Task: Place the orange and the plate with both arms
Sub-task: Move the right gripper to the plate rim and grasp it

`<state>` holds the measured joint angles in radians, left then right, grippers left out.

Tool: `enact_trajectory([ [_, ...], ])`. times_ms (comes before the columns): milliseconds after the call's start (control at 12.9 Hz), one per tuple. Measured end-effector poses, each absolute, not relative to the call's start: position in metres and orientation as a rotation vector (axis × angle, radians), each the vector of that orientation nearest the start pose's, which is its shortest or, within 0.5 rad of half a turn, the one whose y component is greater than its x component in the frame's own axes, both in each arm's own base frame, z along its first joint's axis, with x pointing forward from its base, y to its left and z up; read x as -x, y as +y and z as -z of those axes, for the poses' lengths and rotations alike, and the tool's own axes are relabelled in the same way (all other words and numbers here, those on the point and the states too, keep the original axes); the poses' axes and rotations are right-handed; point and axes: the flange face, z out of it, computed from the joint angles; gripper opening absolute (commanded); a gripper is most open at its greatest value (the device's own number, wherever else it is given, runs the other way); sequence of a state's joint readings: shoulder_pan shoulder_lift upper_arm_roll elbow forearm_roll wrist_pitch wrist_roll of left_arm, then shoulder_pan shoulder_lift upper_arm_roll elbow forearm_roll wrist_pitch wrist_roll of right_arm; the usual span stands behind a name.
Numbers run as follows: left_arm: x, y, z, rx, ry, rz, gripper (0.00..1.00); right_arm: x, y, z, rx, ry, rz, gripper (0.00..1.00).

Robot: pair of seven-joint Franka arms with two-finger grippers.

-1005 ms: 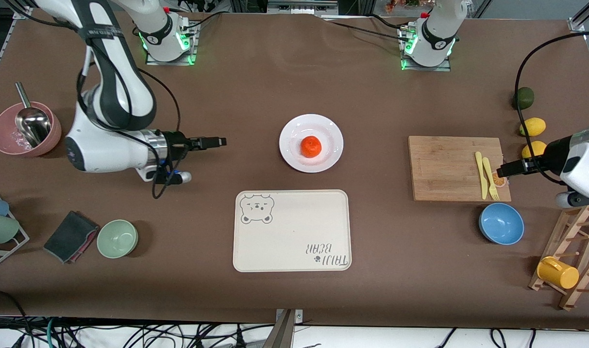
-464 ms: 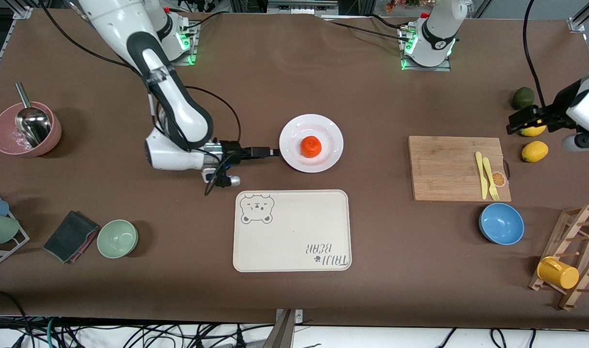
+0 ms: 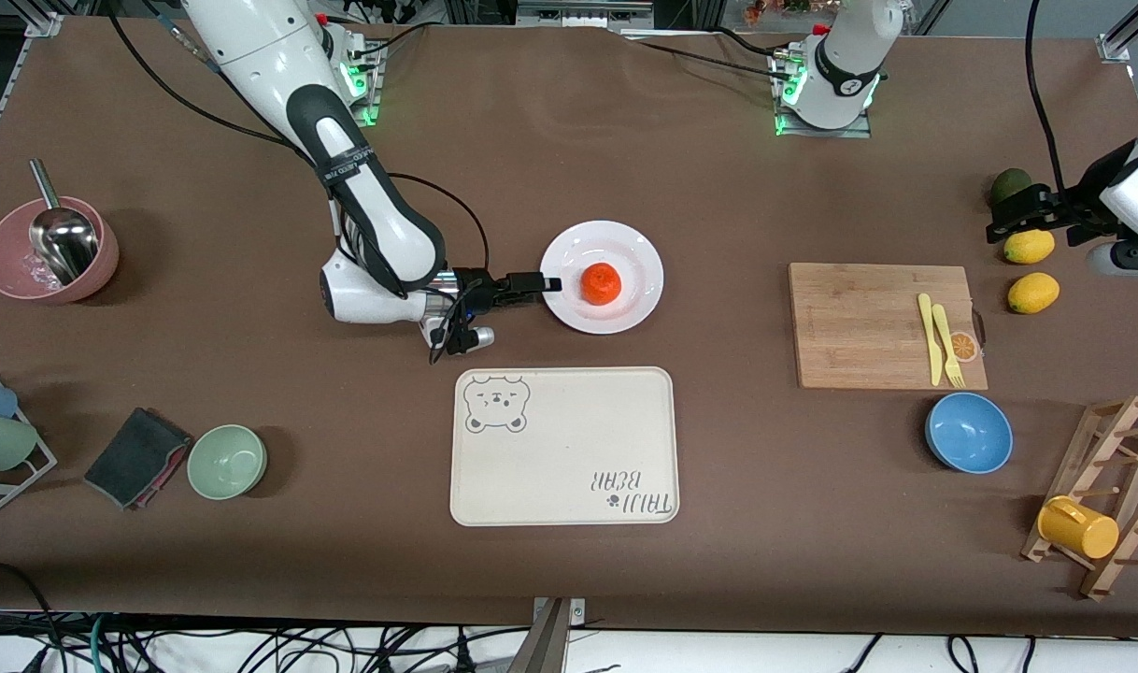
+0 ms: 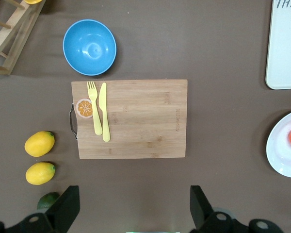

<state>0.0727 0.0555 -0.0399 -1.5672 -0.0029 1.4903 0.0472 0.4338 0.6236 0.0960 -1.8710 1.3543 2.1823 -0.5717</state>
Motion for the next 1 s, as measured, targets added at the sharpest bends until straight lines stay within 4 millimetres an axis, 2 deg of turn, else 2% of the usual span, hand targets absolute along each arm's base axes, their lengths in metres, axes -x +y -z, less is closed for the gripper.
enact_trajectory([
  [232, -0.56, 0.018, -0.589, 3.145, 0.03, -0.207, 1.0, -0.517, 0.342, -0.169, 2.153, -0.065, -0.275, 1.0],
  [696, -0.56, 0.019, -0.592, 3.146, 0.028, -0.198, 1.0, -0.485, 0.364, -0.145, 2.203, -0.106, -0.316, 0.99],
  [773, -0.559, 0.018, -0.592, 3.146, 0.031, -0.196, 1.0, -0.482, 0.365, -0.141, 2.211, -0.11, -0.317, 0.87],
  [928, -0.56, 0.014, -0.592, 3.146, 0.043, -0.197, 1.0, -0.475, 0.371, -0.133, 2.235, -0.12, -0.311, 0.41],
  [1005, -0.56, 0.012, -0.592, 3.15, 0.048, -0.197, 1.0, -0.472, 0.375, -0.131, 2.247, -0.13, -0.304, 0.25],
])
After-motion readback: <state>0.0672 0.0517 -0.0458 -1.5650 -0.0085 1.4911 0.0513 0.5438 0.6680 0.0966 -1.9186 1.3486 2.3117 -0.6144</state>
